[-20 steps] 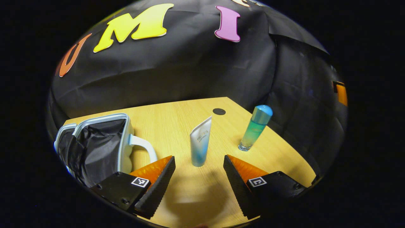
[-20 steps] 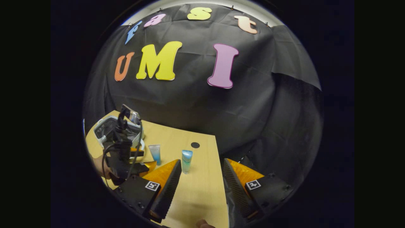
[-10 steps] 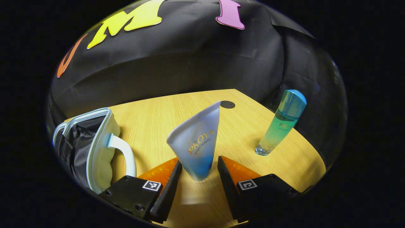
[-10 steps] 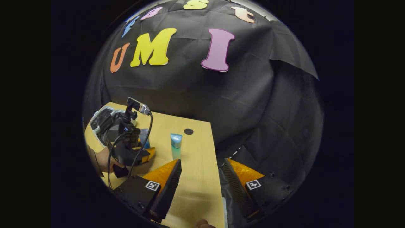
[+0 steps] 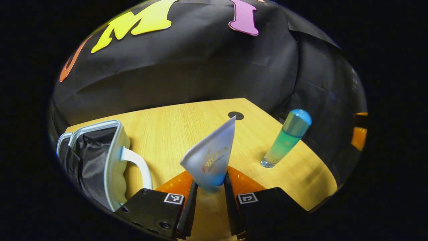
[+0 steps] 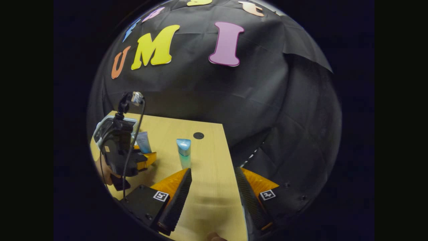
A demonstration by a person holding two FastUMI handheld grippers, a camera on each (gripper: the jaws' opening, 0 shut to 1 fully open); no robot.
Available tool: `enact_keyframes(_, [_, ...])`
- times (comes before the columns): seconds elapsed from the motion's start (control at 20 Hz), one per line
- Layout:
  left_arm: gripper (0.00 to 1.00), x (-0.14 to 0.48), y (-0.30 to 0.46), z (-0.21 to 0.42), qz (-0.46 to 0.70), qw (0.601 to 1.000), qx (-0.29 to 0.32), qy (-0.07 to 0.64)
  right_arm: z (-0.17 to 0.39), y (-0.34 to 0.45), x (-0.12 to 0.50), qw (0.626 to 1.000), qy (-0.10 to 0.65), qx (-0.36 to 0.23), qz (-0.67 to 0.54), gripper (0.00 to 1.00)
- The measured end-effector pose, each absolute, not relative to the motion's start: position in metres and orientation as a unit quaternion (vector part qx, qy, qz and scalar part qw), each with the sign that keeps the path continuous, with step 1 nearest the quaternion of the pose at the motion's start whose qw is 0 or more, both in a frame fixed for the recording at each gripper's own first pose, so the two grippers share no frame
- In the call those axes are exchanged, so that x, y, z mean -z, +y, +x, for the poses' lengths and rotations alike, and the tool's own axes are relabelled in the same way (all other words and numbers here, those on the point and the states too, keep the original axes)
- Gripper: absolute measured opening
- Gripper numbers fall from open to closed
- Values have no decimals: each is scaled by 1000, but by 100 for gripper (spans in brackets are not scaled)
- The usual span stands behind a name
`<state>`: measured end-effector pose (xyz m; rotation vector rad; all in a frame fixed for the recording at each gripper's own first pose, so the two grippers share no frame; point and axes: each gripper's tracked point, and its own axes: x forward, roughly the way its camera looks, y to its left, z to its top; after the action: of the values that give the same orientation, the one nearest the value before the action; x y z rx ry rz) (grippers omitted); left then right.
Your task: First open the suitcase, pack the skin care products into it, and then close the suitcase.
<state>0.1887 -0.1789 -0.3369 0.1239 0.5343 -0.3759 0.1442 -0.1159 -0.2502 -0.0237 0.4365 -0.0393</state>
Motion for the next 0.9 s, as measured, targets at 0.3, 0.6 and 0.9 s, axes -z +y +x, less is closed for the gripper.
enact_keyframes(0.3, [44, 268, -139, 132, 62, 955, 170, 234, 191, -71, 289, 974, 227, -23, 12, 80])
enact_keyframes(0.6, [44, 240, -59, 71, 30, 966, 78, 244, 242, -44, 332, 968, 247, -16, 33, 81])
enact_keyframes(0.9, [44, 237, 17, 31, 13, 965, -1, 262, 272, -38, 351, 968, 247, 12, 41, 81])
